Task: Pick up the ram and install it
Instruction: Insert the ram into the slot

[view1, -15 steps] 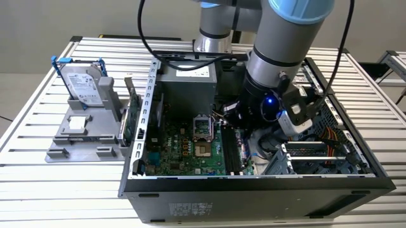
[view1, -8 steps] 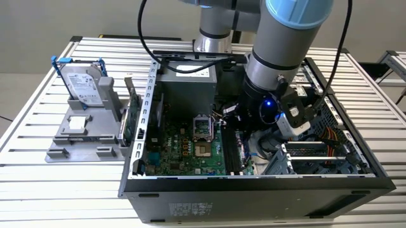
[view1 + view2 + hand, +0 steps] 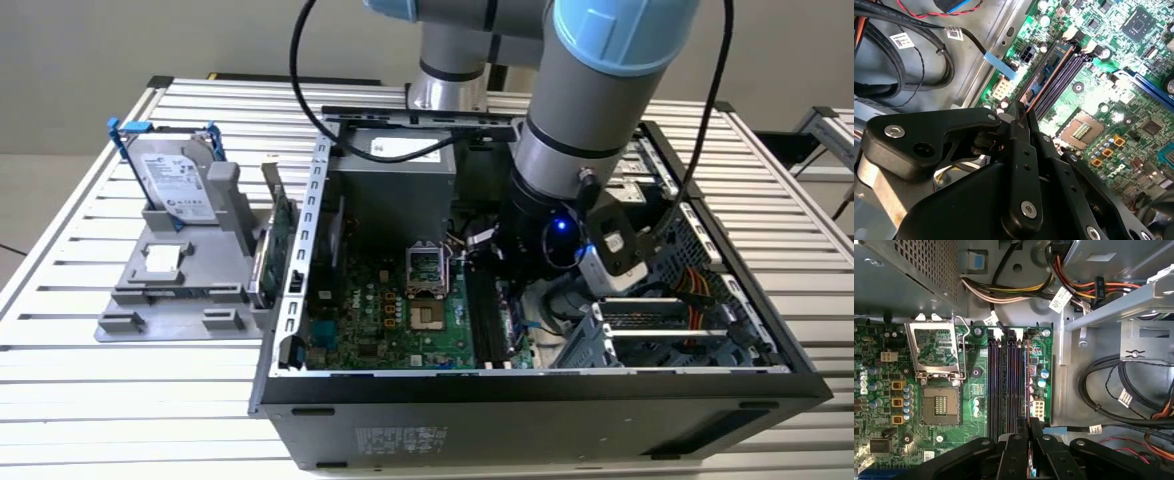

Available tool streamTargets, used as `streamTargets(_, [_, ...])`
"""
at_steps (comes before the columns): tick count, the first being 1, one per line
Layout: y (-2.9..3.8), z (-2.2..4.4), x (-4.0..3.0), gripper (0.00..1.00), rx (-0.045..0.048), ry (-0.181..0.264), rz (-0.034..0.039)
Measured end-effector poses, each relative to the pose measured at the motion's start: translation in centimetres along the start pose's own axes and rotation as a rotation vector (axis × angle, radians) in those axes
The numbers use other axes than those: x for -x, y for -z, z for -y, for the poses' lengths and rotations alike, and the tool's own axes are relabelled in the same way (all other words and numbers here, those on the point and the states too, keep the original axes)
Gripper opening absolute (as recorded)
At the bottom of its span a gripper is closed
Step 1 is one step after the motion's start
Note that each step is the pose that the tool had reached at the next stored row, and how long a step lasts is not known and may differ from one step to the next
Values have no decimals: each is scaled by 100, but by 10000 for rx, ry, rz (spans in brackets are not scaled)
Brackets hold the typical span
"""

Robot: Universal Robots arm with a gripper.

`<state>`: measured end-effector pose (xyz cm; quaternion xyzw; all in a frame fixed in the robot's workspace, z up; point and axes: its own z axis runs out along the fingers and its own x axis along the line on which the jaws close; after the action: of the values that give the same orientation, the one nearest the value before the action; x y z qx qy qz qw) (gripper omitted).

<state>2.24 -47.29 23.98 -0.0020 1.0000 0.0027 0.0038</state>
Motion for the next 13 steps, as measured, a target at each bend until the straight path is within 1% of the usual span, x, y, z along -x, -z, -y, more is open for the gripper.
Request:
streamTargets(5, [-49, 1, -3, 0, 1, 59, 0])
streamTargets(13, [-106, 9, -6, 0, 2, 215, -1])
